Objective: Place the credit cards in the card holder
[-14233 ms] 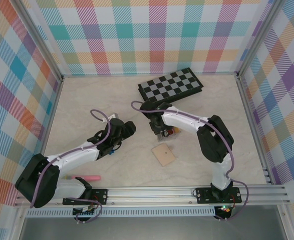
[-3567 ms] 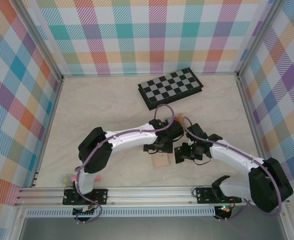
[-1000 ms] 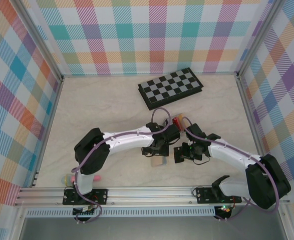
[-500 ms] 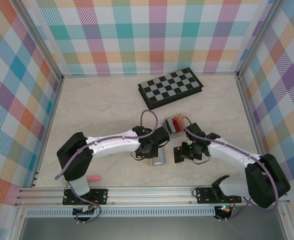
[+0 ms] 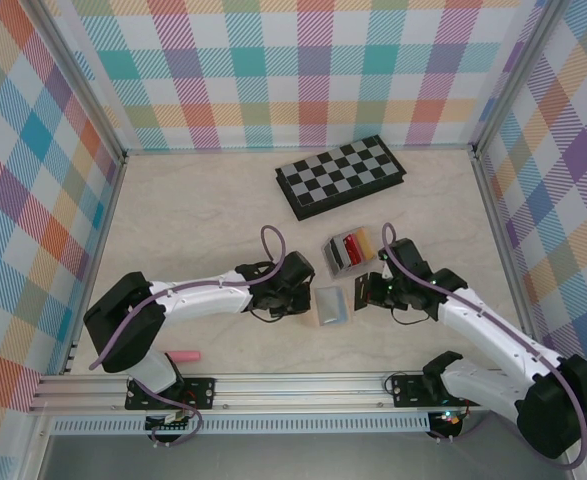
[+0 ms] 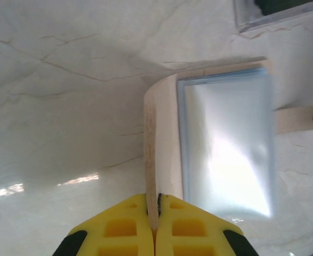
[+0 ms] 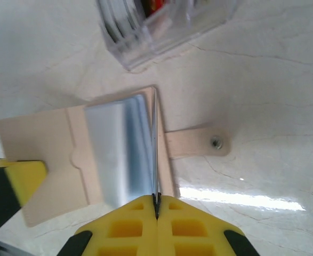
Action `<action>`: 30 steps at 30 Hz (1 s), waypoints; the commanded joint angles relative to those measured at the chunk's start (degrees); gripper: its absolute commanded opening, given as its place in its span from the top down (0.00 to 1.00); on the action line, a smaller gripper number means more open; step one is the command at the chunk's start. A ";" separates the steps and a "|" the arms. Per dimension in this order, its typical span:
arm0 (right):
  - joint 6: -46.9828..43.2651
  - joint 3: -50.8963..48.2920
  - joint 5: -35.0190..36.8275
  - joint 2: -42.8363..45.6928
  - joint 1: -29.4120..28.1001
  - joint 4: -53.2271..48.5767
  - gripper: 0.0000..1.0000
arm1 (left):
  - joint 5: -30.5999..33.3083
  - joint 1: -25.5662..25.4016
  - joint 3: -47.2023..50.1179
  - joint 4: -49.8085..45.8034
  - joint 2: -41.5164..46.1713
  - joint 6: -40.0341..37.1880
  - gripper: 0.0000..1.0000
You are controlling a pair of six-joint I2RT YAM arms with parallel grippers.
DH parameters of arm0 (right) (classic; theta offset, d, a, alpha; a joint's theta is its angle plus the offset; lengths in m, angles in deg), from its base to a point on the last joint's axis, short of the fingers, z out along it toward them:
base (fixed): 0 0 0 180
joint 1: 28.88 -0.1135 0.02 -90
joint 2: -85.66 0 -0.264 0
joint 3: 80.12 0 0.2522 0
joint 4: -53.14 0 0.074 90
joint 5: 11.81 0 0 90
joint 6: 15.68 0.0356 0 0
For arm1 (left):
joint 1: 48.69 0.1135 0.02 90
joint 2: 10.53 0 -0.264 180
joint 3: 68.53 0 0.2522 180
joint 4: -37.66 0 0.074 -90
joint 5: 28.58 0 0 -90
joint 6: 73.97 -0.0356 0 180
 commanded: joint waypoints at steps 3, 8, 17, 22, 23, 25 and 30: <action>-1.19 0.14 -3.97 0.44 -0.07 2.25 0.99 | -1.12 0.25 0.13 2.77 -0.82 1.05 1.00; -1.97 -1.37 -4.23 -2.99 -0.08 4.29 0.99 | -0.85 0.25 0.34 2.69 -0.84 1.16 1.00; -5.02 -3.31 -4.55 -6.73 -0.11 7.57 1.00 | -1.73 0.25 0.40 2.39 -2.14 0.72 1.00; -5.28 -4.37 -5.60 -8.13 -0.16 9.96 0.99 | -2.00 0.23 0.35 2.46 -2.73 0.72 1.00; -5.58 -4.37 -4.68 -8.55 -0.16 9.61 1.00 | -2.04 0.25 0.32 2.51 -2.76 0.71 1.00; -6.15 -4.45 -3.23 -9.03 -0.15 9.13 1.00 | -2.09 0.24 0.33 2.33 -2.75 0.64 1.00; -8.13 -4.03 -2.21 -8.50 -0.24 7.36 1.00 | -1.86 0.25 0.12 1.43 -2.93 0.21 1.00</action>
